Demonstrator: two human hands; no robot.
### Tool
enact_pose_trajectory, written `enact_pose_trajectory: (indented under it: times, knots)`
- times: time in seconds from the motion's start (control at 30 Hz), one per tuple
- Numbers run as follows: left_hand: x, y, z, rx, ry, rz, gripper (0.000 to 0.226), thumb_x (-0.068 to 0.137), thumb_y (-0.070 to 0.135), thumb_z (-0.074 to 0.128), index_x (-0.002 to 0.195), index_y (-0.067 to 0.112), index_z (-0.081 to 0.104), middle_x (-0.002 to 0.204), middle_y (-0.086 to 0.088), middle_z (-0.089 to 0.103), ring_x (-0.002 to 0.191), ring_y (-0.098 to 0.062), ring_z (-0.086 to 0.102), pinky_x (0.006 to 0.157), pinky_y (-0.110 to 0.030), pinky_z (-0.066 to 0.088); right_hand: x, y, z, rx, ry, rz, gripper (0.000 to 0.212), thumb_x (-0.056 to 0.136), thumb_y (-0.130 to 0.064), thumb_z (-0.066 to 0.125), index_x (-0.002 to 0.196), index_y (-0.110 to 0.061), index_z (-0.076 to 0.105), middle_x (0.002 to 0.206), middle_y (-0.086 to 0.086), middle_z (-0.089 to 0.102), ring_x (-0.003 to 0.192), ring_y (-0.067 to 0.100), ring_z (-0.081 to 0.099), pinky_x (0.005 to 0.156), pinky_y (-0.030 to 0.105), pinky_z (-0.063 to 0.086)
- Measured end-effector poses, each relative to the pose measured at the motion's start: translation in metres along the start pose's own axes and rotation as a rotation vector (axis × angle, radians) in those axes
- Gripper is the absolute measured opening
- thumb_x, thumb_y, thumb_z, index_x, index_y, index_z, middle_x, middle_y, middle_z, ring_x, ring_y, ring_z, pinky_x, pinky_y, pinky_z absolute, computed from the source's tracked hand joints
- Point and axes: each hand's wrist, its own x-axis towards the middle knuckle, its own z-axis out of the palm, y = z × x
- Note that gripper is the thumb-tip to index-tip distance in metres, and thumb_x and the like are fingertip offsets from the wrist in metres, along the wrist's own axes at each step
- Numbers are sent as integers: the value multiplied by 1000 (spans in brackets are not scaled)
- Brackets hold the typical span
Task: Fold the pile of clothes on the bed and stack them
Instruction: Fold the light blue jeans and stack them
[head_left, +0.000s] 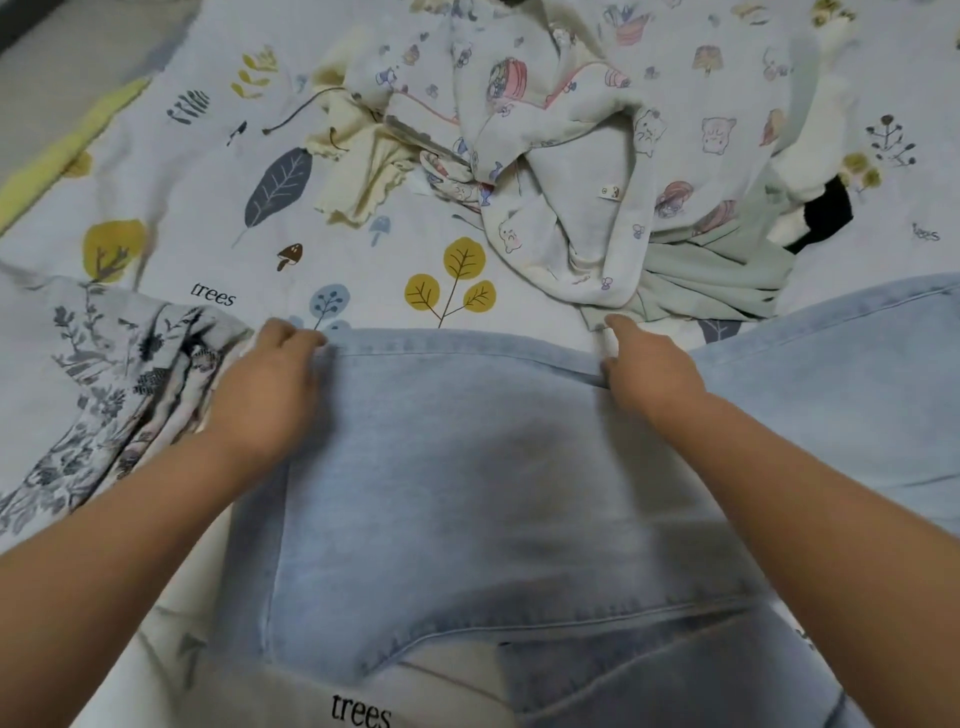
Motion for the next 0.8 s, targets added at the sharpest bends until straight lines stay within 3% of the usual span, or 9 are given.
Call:
enact_pose_trajectory:
  times: [0.1,0.17,0.23,0.3,0.4,0.5,0.6,0.7,0.8]
  knots:
    - [26,16,17,-36,-66,66,43,92,9,45,135,10,44,139,-17,38,109,-41,52,82,-45,44,18,-3,3,-139,-171,-41,18,90,-14,51,106,-15,60,115,14,59,95,28,52,74,27,37]
    - [40,17,28,-1,-160,73,35,94,15,44,129,8,47,129,-19,47,106,-39,53,84,-43,44,24,-5,3,-196,-129,-33,12,89,-10,52,94,-9,62,110,15,61,93,29,54,72,27,37]
    - [49,15,31,44,-157,89,18,93,17,49,102,4,56,107,-21,59,95,-38,55,76,-41,44,27,-6,-3,-131,93,-10,18,91,-10,47,101,-5,61,108,19,61,97,34,56,71,30,37]
    - [54,12,26,11,20,72,12,90,15,52,87,4,57,95,-24,61,88,-40,55,65,-37,35,29,-8,-13,-4,359,0,19,95,-14,43,100,-4,58,103,22,61,93,37,55,68,32,33]
    - [60,19,18,-101,280,5,14,90,12,50,98,3,57,103,-24,55,90,-42,54,64,-38,30,38,-15,-22,137,513,-49,18,97,-15,38,104,-5,51,97,25,60,81,35,49,64,35,31]
    - [53,30,25,-159,262,-23,44,88,10,53,130,1,43,138,-27,34,108,-45,49,79,-47,42,32,-26,-6,174,378,-96,42,93,-14,44,135,-8,35,117,23,55,105,38,50,80,41,38]
    - [26,36,47,-29,143,74,65,89,28,54,144,4,28,152,-27,14,133,-43,29,106,-53,25,0,-33,35,0,269,-159,68,93,-28,48,149,-12,12,149,22,23,137,34,22,109,42,23]
    - [1,26,66,154,-91,174,68,93,56,20,150,20,10,158,-11,3,144,-32,7,112,-52,3,-32,-34,76,-156,140,-262,72,96,-45,35,150,-23,-7,156,15,-14,144,30,-12,115,46,-2]
    - [-1,9,77,240,-260,159,71,85,66,-8,145,31,-13,158,0,-8,145,-24,-7,114,-47,-5,-41,-29,94,-272,-48,-308,68,97,-52,22,148,-27,-15,156,11,-20,143,27,-19,113,49,-9]
